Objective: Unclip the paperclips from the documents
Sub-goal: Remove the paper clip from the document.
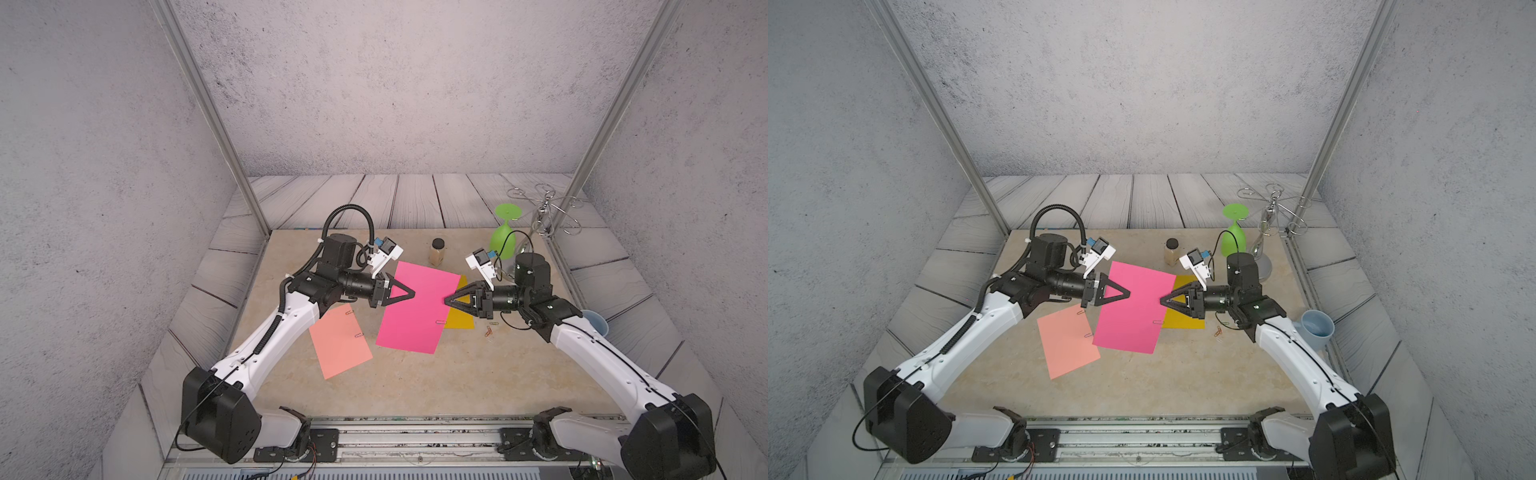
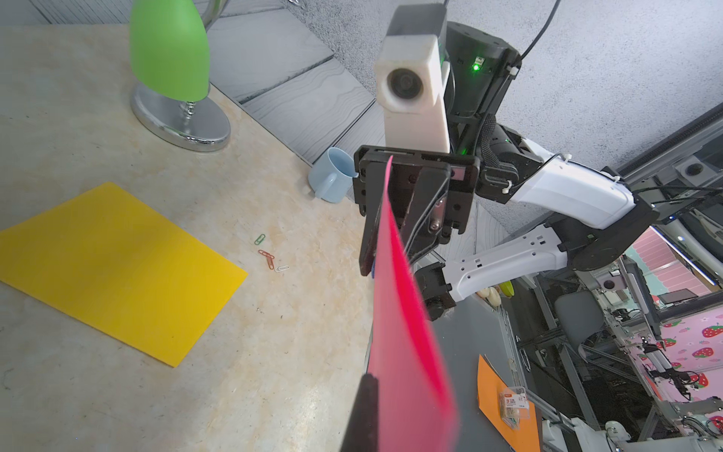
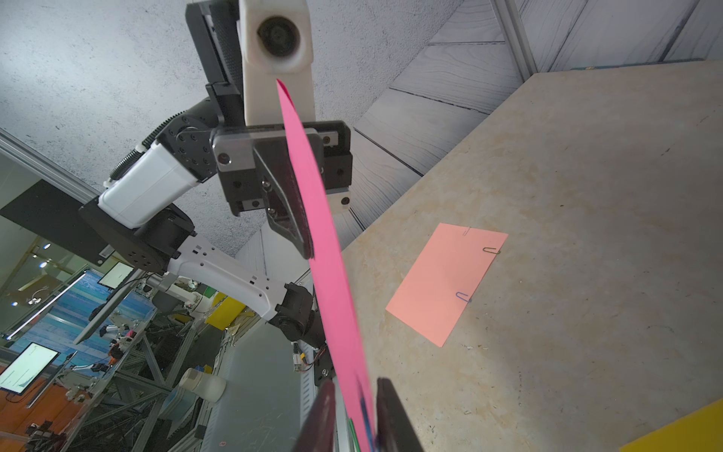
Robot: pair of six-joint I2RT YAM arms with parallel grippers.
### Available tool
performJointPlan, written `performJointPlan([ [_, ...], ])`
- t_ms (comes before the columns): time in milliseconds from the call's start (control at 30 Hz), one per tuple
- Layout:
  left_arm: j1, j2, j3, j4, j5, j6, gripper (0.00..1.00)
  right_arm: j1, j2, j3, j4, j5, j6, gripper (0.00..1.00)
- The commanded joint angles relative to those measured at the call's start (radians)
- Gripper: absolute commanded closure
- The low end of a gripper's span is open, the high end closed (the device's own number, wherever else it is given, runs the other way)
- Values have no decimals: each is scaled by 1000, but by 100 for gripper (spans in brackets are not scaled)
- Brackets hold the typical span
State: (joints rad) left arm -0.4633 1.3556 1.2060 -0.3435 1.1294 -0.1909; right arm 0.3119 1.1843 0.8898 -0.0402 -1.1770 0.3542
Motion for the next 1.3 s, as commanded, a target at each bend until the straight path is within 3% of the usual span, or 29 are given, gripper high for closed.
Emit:
performJointPlan([
  [0,11,-24,6,-8,5,21,100,-10,-38,-9,20,-24,7,80],
  [267,13,-26,6,-14,6,25,100,-23,-44,-18,23,-23,15,81],
  [767,15,-32,4,-14,-2,22,100,-22,-45,-21,17,-20,11,93],
  [1267,24,-39,-3,-15,3,20,100,-26,-49,-18,2,-12,-3,95],
])
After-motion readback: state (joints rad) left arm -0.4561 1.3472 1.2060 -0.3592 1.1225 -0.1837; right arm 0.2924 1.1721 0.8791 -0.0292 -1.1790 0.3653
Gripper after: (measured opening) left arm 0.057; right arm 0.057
